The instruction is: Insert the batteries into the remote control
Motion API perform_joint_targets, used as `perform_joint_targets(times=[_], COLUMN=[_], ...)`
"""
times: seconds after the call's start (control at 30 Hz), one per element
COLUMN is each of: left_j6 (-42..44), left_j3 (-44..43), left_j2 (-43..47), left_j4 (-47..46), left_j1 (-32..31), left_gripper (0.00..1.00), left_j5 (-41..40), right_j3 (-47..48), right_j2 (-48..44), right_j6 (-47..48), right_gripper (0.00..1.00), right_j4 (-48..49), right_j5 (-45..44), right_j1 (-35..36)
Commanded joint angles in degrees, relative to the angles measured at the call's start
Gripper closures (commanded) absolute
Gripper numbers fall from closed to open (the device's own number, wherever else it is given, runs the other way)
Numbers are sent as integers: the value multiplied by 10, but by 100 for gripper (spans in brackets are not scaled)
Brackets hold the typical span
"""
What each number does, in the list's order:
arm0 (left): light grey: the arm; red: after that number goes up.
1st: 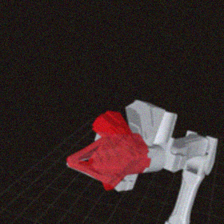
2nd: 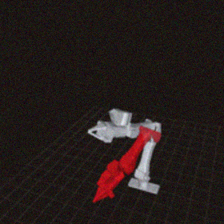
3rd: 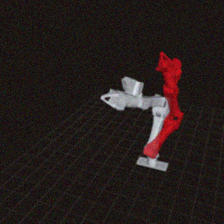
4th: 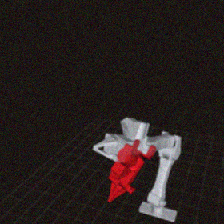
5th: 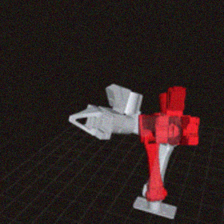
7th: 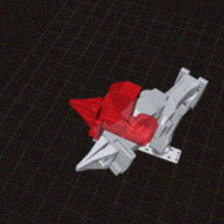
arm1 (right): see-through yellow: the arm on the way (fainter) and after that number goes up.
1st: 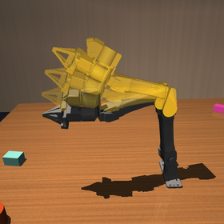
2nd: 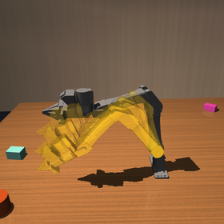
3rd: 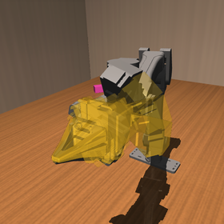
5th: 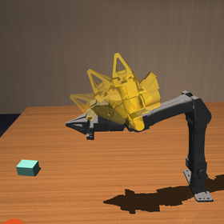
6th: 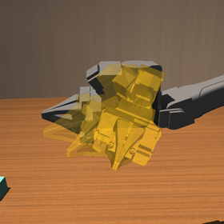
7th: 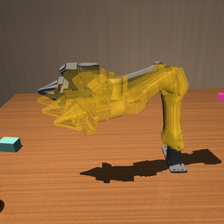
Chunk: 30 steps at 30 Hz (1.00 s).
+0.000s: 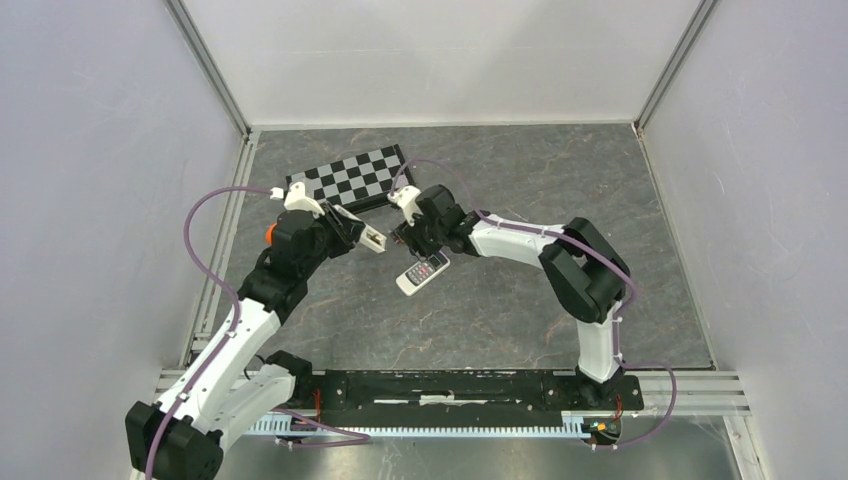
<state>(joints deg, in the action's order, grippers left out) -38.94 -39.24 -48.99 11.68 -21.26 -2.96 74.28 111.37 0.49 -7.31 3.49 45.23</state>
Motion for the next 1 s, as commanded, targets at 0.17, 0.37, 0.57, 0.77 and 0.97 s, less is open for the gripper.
perform_joint_targets(times=[0.17, 0.37, 0.57, 0.77, 0.97], left_j6=[28, 21, 19, 20, 21], left_j3=[-11, -10, -8, -8, -6], left_j2=[-3, -9, -9, -8, -5], left_j4=[-23, -31, -32, -31, -30], left_j1=[16, 29, 34, 35, 35], left_gripper=[98, 98, 98, 98, 98], left_j5=[-15, 4, 10, 12, 12], right_j3=[82, 102, 135, 184, 166], right_j2=[84, 110, 141, 178, 148], right_j6=[88, 96, 101, 102, 104], right_gripper=[41, 54, 64, 82, 96], right_j4=[2, -13, -41, -80, -79], right_j5=[-17, -50, -29, -11, -78], right_j1=[13, 12, 7, 0, -1])
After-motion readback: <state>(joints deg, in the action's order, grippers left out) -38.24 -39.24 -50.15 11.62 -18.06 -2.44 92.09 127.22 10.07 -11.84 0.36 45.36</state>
